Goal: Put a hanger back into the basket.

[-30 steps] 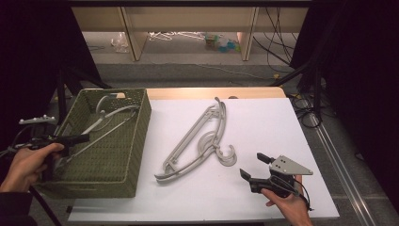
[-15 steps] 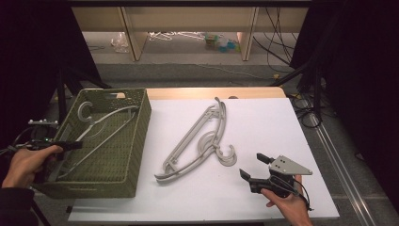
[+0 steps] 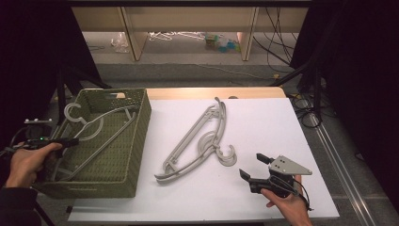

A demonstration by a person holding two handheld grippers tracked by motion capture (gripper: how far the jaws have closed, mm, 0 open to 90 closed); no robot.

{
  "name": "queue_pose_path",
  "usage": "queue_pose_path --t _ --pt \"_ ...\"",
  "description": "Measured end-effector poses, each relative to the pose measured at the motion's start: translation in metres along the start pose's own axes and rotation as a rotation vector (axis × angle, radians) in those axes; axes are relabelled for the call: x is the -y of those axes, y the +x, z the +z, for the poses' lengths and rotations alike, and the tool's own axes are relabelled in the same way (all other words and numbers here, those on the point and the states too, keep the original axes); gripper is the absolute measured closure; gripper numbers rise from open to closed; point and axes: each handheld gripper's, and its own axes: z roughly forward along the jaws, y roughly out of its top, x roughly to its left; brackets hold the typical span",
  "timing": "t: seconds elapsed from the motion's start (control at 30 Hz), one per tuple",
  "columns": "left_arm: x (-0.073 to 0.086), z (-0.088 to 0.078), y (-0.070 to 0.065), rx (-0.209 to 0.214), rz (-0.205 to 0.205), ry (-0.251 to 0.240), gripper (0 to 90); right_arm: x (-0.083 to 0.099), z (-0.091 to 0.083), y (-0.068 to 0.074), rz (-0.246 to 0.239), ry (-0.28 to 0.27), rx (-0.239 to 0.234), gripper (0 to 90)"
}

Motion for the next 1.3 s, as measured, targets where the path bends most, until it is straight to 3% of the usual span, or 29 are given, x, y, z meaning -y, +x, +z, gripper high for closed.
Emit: queue_pose_path --t 0.1,0.13,0.2,0.27,0.3,0.33,0.4,0.43,0.47,0.73,0.8,0.83,0.9,0.97,1.0,1.13,1.17,1.23,1.27,1.3 --pt "-0.002 -0.004 0.000 -0.013 0.024 -0.009 51.2 0.000 0.000 -0.001 -0.011 -0.006 0.001 17.5" --pt "-0.001 -0.005 -0.002 -0.007 0.010 -0.034 50.2 0.000 0.000 0.000 -0.004 -0.006 0.000 17.5" --pt "-0.002 -0.013 -0.009 0.028 0.039 -0.072 48.2 0.000 0.000 -0.001 -0.010 -0.008 0.003 17.5" --pt "-0.002 -0.017 -0.021 0.058 0.023 -0.132 45.9 0.000 0.000 0.000 0.005 0.003 -0.002 17.5" --pt "-0.002 -0.017 -0.021 0.058 0.023 -0.132 43.9 0.000 0.000 -0.001 -0.012 -0.009 0.004 17.5" --pt "-0.001 -0.024 -0.035 0.090 0.045 -0.168 42.2 0.000 0.000 -0.001 -0.011 -0.005 0.001 17.5" --pt "-0.001 -0.026 -0.043 0.113 0.052 -0.187 41.3 0.000 0.000 -0.001 -0.012 -0.007 0.003 17.5" --pt "0.000 -0.031 -0.058 0.148 0.068 -0.222 38.7 0.000 0.000 -0.001 -0.012 -0.009 0.002 17.5" --pt "0.000 -0.031 -0.058 0.148 0.068 -0.222 37.5 0.000 -0.001 -0.001 -0.006 -0.004 0.001 17.5" --pt "0.014 -0.036 -0.120 0.299 0.136 -0.297 30.8 -0.001 -0.001 0.000 -0.004 -0.008 0.001 17.5" --pt "0.016 -0.036 -0.135 0.318 0.168 -0.290 30.2 -0.001 -0.001 0.000 -0.005 -0.009 0.001 17.5" --pt "0.017 -0.034 -0.154 0.351 0.205 -0.295 29.4 -0.001 -0.001 0.000 -0.003 -0.004 0.001 17.5" --pt "0.018 -0.034 -0.160 0.358 0.218 -0.292 29.2 -0.001 -0.001 0.001 0.007 0.002 -0.002 17.5" --pt "0.019 -0.030 -0.186 0.402 0.255 -0.292 28.6 -0.001 -0.001 0.000 0.007 -0.002 -0.001 17.5" --pt "0.019 -0.030 -0.186 0.402 0.255 -0.292 28.4 -0.001 -0.001 0.000 0.005 -0.003 -0.002 17.5" --pt "0.022 -0.023 -0.212 0.428 0.288 -0.267 28.4 -0.001 -0.001 0.000 -0.011 -0.025 0.006 17.5" --pt "0.022 -0.015 -0.222 0.464 0.313 -0.245 28.1 -0.001 -0.001 0.000 -0.009 -0.021 0.005 17.5" --pt "0.022 -0.009 -0.229 0.488 0.303 -0.228 27.0 -0.001 -0.002 0.001 0.003 -0.009 -0.007 17.5" --pt "0.024 -0.002 -0.239 0.484 0.321 -0.211 26.6 -0.001 -0.002 0.000 0.003 -0.007 -0.008 17.5" --pt "0.024 -0.002 -0.239 0.484 0.321 -0.211 26.4 -0.001 -0.002 0.000 0.003 -0.007 -0.008 17.5"
